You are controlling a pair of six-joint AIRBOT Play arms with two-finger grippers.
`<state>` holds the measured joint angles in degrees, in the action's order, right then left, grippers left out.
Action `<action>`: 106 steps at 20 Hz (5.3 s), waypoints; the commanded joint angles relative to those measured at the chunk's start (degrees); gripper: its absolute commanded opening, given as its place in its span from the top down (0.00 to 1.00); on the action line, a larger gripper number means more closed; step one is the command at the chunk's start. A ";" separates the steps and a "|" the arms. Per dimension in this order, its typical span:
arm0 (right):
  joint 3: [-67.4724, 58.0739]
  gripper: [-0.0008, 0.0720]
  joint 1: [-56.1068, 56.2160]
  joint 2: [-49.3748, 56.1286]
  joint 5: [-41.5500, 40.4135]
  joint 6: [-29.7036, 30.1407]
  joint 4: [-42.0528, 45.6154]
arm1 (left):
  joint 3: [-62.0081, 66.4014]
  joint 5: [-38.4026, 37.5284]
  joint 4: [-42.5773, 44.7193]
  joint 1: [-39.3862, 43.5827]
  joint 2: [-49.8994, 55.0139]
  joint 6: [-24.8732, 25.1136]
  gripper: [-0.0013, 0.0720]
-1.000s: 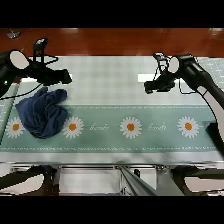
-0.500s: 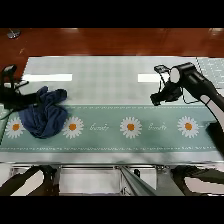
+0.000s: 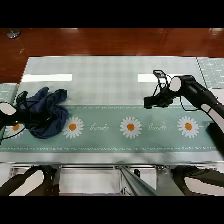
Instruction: Fold the shirts.
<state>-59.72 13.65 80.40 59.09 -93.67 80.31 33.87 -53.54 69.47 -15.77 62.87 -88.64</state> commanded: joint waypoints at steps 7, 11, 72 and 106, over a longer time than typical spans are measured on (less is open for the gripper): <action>-3.85 0.13 0.02 -18.10 -1.01 -1.57 7.34 | 24.61 -10.19 -11.74 -0.13 -9.55 8.15 0.95; -4.33 0.13 0.02 -30.32 -0.90 -2.29 7.67 | 39.87 -10.21 -18.67 -0.02 -16.46 8.13 0.95; 12.07 0.13 -13.05 -0.72 1.68 14.40 -33.42 | 11.28 -1.81 -50.01 30.73 21.33 26.69 0.95; -16.11 0.96 -10.93 -48.52 34.80 3.87 -18.49 | 50.56 -38.75 -0.59 17.46 -28.33 -0.79 0.95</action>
<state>-90.96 2.74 36.25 95.64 -88.60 64.38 94.96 -87.70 67.07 1.72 37.04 -87.55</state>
